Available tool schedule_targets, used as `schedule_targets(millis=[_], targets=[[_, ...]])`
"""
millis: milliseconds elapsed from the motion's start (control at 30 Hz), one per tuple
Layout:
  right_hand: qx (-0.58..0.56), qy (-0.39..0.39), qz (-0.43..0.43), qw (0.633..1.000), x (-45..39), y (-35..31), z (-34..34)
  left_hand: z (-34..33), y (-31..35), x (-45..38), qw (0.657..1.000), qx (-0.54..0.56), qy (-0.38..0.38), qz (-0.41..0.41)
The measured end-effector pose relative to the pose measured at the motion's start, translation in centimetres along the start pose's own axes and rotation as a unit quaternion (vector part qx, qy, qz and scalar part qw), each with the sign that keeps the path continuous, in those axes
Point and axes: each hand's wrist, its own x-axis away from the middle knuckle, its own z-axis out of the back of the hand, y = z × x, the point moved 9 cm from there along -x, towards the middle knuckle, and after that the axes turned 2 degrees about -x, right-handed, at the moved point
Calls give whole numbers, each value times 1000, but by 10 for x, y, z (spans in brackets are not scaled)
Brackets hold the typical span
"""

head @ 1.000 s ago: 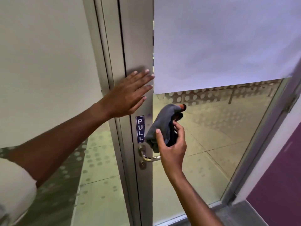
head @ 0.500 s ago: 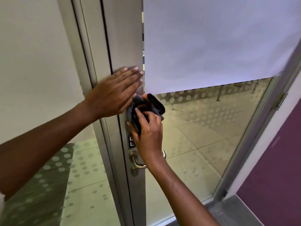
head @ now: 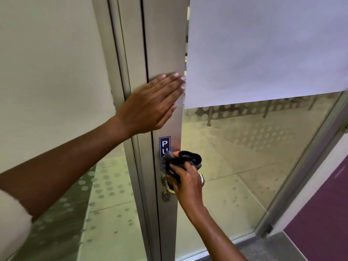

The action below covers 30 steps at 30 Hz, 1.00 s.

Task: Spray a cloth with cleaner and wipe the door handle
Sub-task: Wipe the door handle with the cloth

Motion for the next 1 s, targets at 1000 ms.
schedule_targets(millis=[1000], targets=[[-32,10,21,999,-2,-22,1,-5,1,1,999,-27,-17,-14]])
